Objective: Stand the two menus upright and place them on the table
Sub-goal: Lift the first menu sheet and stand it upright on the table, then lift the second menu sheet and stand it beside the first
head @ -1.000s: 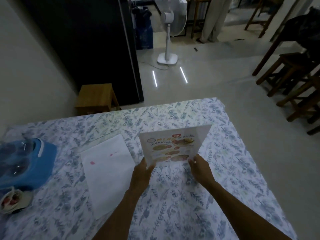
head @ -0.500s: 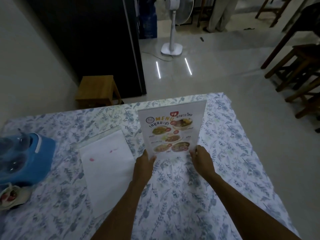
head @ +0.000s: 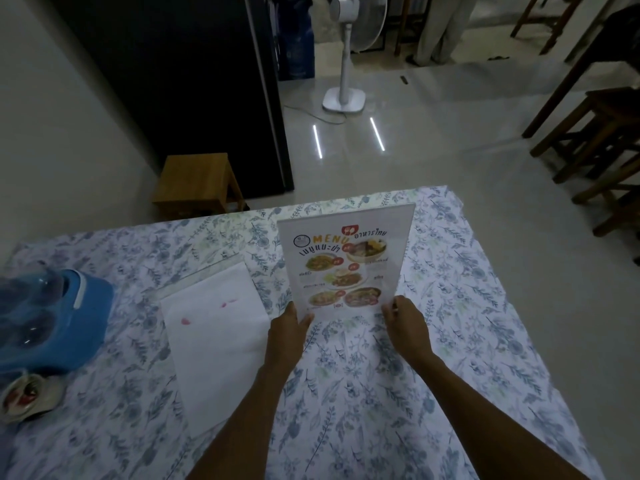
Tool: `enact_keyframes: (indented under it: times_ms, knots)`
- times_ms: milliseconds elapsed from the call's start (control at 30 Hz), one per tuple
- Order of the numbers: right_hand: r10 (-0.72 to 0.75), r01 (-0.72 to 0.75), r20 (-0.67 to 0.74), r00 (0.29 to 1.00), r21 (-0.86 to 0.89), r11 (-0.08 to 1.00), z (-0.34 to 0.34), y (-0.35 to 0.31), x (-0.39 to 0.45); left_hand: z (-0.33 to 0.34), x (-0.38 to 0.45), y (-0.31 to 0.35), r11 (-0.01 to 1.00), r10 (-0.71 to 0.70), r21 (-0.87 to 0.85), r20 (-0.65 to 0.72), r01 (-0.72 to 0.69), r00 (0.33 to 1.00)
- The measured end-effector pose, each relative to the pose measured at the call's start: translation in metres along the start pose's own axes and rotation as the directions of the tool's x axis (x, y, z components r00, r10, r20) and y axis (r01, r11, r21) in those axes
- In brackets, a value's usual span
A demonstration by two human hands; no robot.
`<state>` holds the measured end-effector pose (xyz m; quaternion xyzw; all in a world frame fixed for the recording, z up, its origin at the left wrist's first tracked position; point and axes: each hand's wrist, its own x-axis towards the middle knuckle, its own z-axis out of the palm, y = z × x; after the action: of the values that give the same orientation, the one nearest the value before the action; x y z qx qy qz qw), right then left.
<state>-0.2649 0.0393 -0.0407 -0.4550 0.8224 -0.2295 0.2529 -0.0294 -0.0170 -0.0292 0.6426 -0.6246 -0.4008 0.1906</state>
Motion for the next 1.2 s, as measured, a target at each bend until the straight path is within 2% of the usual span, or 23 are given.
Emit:
enact_keyframes:
  times_ms: [433, 533, 600, 700, 767, 900, 1000, 1100, 1200]
  knots:
    - [0.046, -0.046, 0.007, 0.999, -0.031, 0.998, 0.006, 0.003, -0.005, -0.011, -0.001, -0.001, 0.998, 0.026, -0.061, 0.043, -0.024, 0.999]
    - [0.165, -0.166, -0.019, 0.986, -0.042, 0.985, 0.005, -0.006, -0.02, -0.025, -0.009, -0.015, 0.998, 0.032, -0.046, -0.001, -0.032, 0.999]
    - [0.228, -0.225, 0.023, 0.973, -0.085, 0.971, 0.01, -0.011, -0.031, -0.034, -0.02, -0.029, 0.999, 0.04, -0.001, -0.007, -0.04, 0.999]
    - [0.195, -0.179, 0.105, 0.975, -0.138, 0.974, 0.027, -0.025, -0.049, -0.05, -0.042, -0.052, 0.997, 0.056, 0.05, -0.03, -0.054, 0.998]
    - [0.137, -0.115, 0.144, 0.98, -0.151, 0.982, 0.044, -0.039, -0.065, -0.06, -0.059, -0.072, 0.995, 0.067, 0.081, -0.093, -0.06, 0.993]
    - [0.049, -0.012, 0.224, 0.973, -0.163, 0.986, 0.083, -0.075, -0.097, -0.089, -0.091, -0.111, 0.992, -0.022, 0.119, -0.172, 0.043, 0.985]
    - [0.012, 0.026, 0.265, 0.964, -0.138, 0.99, 0.11, -0.101, -0.113, -0.114, -0.104, -0.136, 0.988, -0.061, 0.132, -0.182, 0.085, 0.981]
    - [0.012, 0.027, 0.288, 0.958, -0.134, 0.991, 0.126, -0.125, -0.122, -0.136, -0.11, -0.153, 0.989, -0.074, 0.118, -0.165, 0.094, 0.984]
    - [0.077, -0.037, 0.278, 0.957, -0.146, 0.989, 0.132, -0.14, -0.127, -0.149, -0.109, -0.162, 0.99, -0.078, 0.107, -0.168, 0.097, 0.983]
